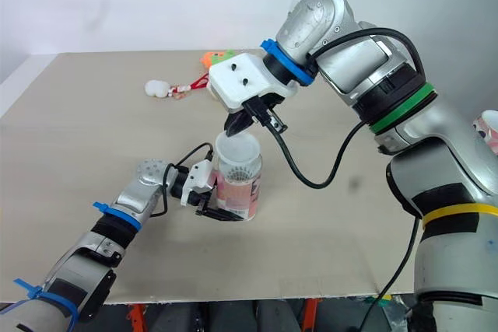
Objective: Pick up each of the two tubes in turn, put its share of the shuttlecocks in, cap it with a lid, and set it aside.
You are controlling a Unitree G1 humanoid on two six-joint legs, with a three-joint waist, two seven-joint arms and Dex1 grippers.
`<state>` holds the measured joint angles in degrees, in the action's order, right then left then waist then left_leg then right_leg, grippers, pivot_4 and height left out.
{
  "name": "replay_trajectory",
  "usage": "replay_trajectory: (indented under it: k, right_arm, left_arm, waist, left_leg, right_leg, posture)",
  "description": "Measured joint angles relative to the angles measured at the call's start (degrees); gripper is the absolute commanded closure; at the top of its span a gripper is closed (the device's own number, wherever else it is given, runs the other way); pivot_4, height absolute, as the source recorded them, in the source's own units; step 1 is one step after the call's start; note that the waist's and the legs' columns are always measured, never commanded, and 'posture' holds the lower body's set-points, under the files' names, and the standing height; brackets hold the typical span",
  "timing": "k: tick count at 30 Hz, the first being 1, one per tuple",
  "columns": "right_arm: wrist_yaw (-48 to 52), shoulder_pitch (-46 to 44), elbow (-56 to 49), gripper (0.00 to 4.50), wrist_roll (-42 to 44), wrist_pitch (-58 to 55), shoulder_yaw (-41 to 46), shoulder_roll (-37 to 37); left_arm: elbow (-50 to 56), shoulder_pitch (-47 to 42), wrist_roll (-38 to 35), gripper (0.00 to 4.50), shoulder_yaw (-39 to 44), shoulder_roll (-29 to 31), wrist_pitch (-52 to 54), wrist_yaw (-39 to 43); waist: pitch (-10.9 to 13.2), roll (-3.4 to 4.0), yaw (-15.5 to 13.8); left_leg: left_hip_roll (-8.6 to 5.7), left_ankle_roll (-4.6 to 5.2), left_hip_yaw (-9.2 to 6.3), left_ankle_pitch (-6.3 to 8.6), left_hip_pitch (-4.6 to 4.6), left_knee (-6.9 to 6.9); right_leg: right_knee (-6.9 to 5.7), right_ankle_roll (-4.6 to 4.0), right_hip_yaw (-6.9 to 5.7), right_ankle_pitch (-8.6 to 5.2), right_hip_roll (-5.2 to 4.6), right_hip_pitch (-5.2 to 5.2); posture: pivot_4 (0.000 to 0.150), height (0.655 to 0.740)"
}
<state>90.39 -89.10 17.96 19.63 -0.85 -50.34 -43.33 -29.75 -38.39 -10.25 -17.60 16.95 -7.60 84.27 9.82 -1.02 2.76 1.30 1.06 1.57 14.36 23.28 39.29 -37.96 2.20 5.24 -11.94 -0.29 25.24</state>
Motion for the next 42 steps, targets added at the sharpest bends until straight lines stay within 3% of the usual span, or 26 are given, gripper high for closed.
replay_trajectory:
  k: [16,27,42]
  right_arm:
    - [0.1,0.0,-4.5,4.43,0.4,-0.7,-0.7,1.0]
    - [0.2,1.9,-2.8,4.43,-9.6,3.3,6.9,4.5]
    - [0.2,6.5,-12.7,4.43,-7.5,-1.8,8.6,0.6]
  left_arm:
    - [-0.1,0.0,0.0,1.82,0.0,0.1,0.3,0.1]
    - [0.0,0.0,0.0,1.82,0.2,0.1,1.1,0.3]
    - [-0.1,-0.1,0.1,1.82,0.1,0.1,0.4,0.7]
  waist:
    - [0.0,0.00,0.0]
    - [0.0,0.00,-0.1]
    - [0.0,0.00,-0.2]
  left_leg:
    - [0.17,0.00,-0.04,0.00,0.00,0.01]
    - [0.24,-0.01,-0.05,-0.01,-0.04,0.01]
    - [0.24,0.00,-0.10,0.00,-0.03,0.00]
  right_leg:
    - [-0.01,-0.10,-0.28,-0.05,0.03,0.00]
    - [-0.04,-0.13,-0.38,-0.07,0.12,0.00]
    - [-0.06,-0.21,-0.40,-0.13,0.12,-0.01]
  posture:
    - [0.150,0.7323]
    - [0.150,0.7323]
    - [0.150,0.7323]
